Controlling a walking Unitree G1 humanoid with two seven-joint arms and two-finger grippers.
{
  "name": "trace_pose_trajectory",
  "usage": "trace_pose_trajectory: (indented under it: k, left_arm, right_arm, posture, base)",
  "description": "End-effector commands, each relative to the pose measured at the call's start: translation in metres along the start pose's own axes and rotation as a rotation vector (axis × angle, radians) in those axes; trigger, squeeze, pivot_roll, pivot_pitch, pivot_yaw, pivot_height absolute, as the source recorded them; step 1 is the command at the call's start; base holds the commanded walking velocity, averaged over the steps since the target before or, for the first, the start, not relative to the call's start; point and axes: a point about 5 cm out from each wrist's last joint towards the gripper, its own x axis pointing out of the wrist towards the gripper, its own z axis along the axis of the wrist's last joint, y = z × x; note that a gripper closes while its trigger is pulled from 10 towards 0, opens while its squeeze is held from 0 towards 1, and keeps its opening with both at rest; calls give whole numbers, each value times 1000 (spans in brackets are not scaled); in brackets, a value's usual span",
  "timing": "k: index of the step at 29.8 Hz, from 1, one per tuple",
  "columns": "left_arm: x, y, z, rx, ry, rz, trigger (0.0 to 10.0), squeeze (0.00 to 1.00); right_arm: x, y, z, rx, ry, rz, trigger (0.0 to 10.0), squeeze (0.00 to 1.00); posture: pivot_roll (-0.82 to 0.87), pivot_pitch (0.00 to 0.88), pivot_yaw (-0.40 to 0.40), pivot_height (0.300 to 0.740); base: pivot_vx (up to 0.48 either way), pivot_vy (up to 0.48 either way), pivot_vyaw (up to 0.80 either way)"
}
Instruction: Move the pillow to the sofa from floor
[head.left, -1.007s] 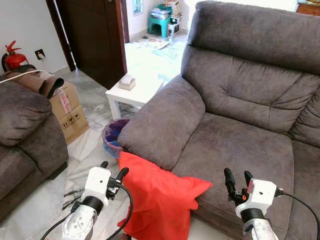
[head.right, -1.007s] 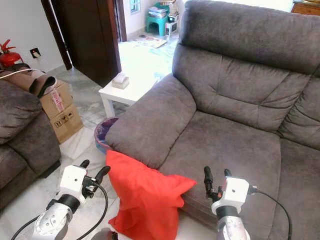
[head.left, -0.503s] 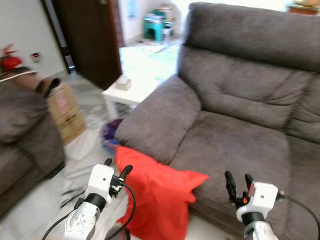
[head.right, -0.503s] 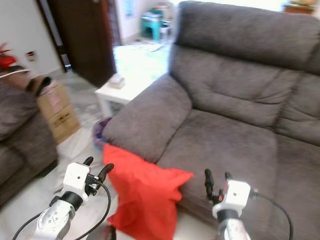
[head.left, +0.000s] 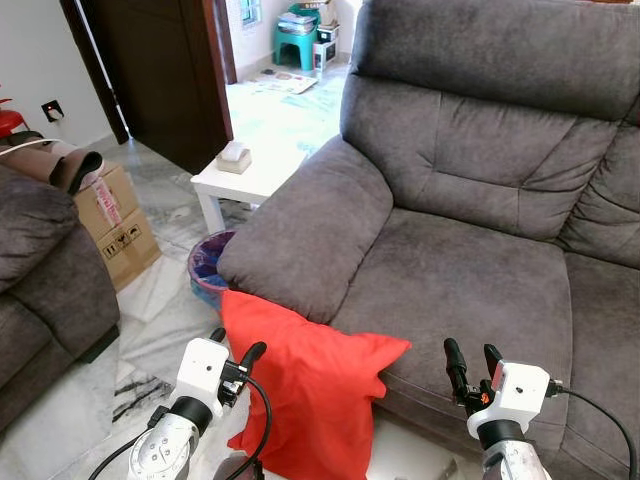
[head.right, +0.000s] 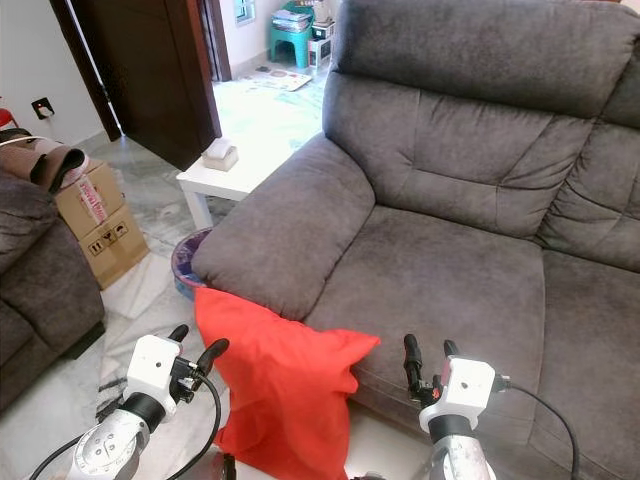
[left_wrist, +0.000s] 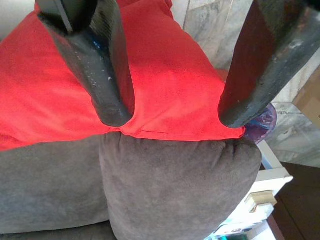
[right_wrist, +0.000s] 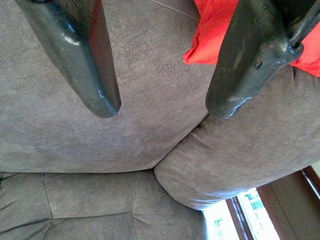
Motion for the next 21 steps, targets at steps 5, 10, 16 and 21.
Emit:
trace_pose_trajectory:
  k: [5,10,16,21]
  left_arm:
    - [1,2,2,-22,-7,8,10000,0]
    - [1,2,2,-22,-10,5,10000,0]
    - [2,1,2,-8,-8,9,10000,0]
    - [3,3,3,-12,-13,16,10000,0]
  right_arm:
    - [0,0,-1,5,6,0,10000,0]
    - [-1,-1,-2,6,6,-5,10000,0]
    - [1,-2,0,-11,6,-4,10000,0]
    - [0,-4,-1,-7,5,-17,10000,0]
  posture:
    - [-5,110,25,637]
    - [-9,107,24,637]
    - [-12,107,23,618]
    - [-10,108,23,614]
  base:
    - [0,0,0]
    - [0,0,0]
    - [0,0,0]
    - [0,0,0]
